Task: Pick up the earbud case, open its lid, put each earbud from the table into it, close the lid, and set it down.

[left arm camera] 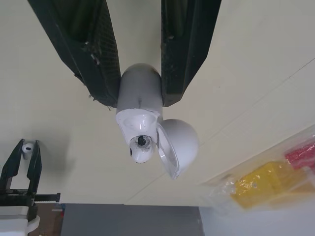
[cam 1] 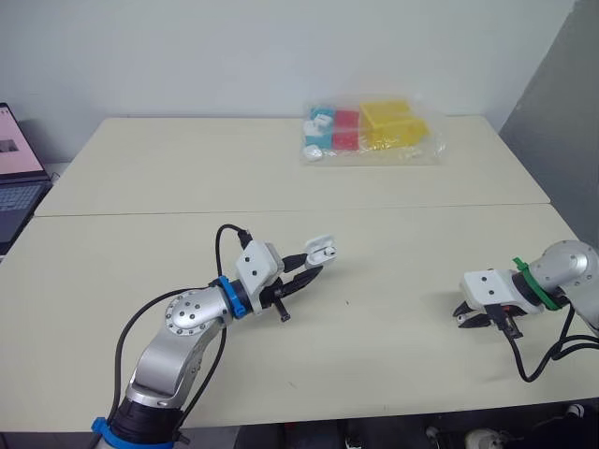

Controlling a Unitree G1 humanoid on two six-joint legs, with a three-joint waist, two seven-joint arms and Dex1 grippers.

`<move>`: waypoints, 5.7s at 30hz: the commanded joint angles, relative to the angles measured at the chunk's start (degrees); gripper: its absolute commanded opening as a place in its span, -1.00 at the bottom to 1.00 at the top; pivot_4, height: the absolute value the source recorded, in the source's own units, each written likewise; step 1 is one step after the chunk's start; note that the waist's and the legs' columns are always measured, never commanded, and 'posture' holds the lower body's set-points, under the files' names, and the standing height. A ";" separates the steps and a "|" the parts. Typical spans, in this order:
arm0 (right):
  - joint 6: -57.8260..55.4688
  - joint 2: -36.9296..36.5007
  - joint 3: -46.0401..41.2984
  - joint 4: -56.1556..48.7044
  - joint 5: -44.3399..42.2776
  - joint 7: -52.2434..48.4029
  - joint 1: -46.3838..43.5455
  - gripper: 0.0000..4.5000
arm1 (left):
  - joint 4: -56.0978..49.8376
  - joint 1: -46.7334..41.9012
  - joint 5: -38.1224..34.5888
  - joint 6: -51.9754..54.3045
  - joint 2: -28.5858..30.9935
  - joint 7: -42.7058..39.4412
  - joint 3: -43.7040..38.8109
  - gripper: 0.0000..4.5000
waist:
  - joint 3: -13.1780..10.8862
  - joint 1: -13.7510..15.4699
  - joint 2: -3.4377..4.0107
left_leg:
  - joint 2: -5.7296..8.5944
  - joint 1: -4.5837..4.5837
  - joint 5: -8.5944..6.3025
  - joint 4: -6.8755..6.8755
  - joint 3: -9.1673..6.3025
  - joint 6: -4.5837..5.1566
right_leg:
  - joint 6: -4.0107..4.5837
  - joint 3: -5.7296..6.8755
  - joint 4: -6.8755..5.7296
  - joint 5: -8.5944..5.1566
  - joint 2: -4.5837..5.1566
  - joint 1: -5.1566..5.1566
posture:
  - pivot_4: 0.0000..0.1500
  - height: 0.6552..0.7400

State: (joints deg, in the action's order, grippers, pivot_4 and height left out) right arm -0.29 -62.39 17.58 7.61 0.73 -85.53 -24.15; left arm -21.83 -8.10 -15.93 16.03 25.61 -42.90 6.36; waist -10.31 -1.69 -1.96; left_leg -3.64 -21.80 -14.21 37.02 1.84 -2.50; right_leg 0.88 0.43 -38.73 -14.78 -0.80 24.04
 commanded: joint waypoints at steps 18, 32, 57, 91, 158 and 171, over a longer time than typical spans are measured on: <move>-16.91 -5.00 -8.18 -16.54 -5.28 -0.58 1.49 -0.20 | -2.35 -0.72 -1.31 0.42 -0.41 1.22 0.10 -0.65 | -0.02 0.32 0.04 | 0.00 -0.06 0.00 -0.01 -0.01 -0.01 | 0.08 0.00 -0.10 -0.05 0.01 0.08 | 1.00 1.00; -46.18 -6.57 -8.86 -31.69 -4.24 15.49 10.25 -0.20 | -1.71 0.19 -0.70 -0.59 -1.78 1.72 1.48 -0.65 | -0.02 0.47 0.04 | 0.03 -0.05 0.00 -0.01 -0.02 -0.02 | 0.10 0.04 -0.12 -0.07 0.07 0.08 | 1.00 1.00; -46.09 -4.64 -1.11 -25.93 -3.45 17.47 7.05 -0.20 | -1.08 0.94 -0.28 -1.94 -1.65 2.08 1.63 -0.65 | -0.01 0.12 0.02 | 0.02 -0.05 0.00 0.00 -0.02 -0.01 | 0.10 0.04 -0.11 -0.07 0.03 0.08 | 1.00 1.00; -52.99 15.95 -23.28 -42.71 -34.21 27.14 -4.18 -0.82 | 1.58 -2.14 -3.13 -4.04 -5.95 1.89 0.27 -0.65 | 0.00 0.24 -0.02 | 0.01 -0.11 0.00 0.02 -0.09 -0.02 | 0.09 0.09 -0.13 -0.07 0.00 0.06 | 1.00 1.00; -21.02 46.83 -6.52 -34.58 -20.70 53.31 9.61 0.28 | 4.86 -7.32 -5.20 -3.89 -7.59 0.01 -0.29 -0.65 | 0.07 0.16 -0.11 | -0.03 -0.13 0.00 -0.04 -0.11 -0.01 | 0.09 0.07 -0.12 -0.06 -0.02 0.10 | 1.00 1.00; -25.93 43.89 -9.77 -41.63 -23.53 54.93 9.55 0.41 | 4.54 -6.80 -5.22 -3.68 -7.49 0.52 0.03 -0.65 | 0.07 0.16 -0.11 | -0.03 -0.14 0.00 -0.06 -0.10 -0.01 | 0.10 0.07 -0.09 -0.07 -0.01 0.11 | 1.00 1.00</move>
State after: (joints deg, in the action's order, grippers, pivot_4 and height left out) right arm -25.70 -18.31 9.15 -30.59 -21.50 -31.03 -14.22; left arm -14.77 -14.29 -20.21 13.39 18.22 -42.20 6.74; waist -10.24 -1.53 -2.07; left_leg -3.67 -21.94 -14.21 36.96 1.73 -2.51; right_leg 0.97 0.51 -38.82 -14.85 -0.82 24.15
